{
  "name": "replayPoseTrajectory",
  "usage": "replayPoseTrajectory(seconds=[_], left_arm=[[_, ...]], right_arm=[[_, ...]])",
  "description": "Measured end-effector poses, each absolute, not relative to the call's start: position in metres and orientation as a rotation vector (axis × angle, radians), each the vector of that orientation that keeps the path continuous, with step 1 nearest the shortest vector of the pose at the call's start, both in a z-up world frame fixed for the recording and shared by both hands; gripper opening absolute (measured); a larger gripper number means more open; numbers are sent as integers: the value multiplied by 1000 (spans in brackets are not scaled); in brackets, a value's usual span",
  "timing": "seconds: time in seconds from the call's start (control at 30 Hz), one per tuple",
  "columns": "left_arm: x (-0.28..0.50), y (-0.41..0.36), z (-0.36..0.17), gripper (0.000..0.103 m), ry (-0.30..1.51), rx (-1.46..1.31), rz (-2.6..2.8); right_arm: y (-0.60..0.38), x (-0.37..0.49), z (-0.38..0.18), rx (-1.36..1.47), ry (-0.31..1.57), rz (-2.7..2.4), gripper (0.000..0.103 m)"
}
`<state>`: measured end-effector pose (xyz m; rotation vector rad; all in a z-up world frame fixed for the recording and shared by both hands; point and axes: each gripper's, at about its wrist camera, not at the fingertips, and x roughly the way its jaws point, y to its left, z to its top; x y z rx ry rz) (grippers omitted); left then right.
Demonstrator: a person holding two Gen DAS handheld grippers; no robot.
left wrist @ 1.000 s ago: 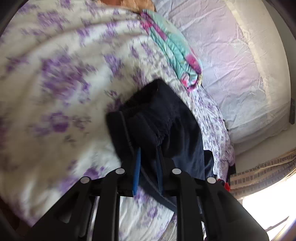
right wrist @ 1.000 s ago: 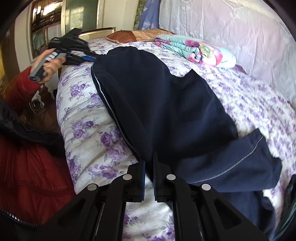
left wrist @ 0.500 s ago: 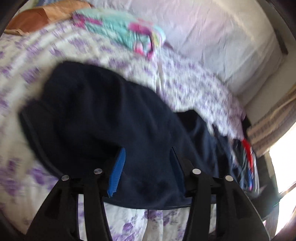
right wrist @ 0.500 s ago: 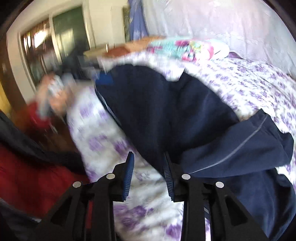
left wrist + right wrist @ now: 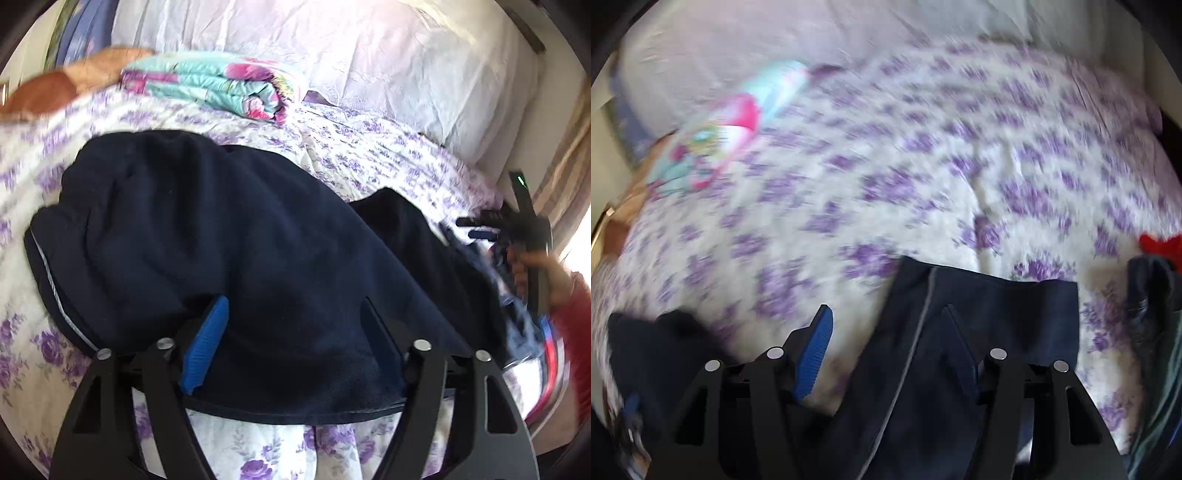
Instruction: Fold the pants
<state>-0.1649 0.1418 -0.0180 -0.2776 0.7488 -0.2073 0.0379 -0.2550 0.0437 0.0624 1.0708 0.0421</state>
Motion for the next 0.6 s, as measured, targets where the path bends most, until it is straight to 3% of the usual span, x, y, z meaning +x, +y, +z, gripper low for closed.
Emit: replayPoseTrajectory(seconds=[0.17, 0.33, 0.37, 0.43, 0.5, 0.6], left_arm=[[-164, 130, -19, 86, 731, -193, -197], [-163, 130, -21, 88, 724, -183, -205], [-164, 129, -21, 88, 722, -182, -208], [-164, 130, -21, 88, 718, -183, -218], [-165, 132, -21, 88, 715, -192, -227], [-164, 131, -21, 88, 714, -189, -228]], right_arm=[[-248, 47, 10, 11, 1160, -27, 62], [-218, 46, 2, -173, 1160, -55, 68], [-218, 46, 2, -195, 1159, -47, 66], [-225, 44, 5, -175, 1148, -16, 52], [-243, 39, 12, -116, 1134, 5, 30], [-276, 26, 22, 36, 1097, 38, 21]])
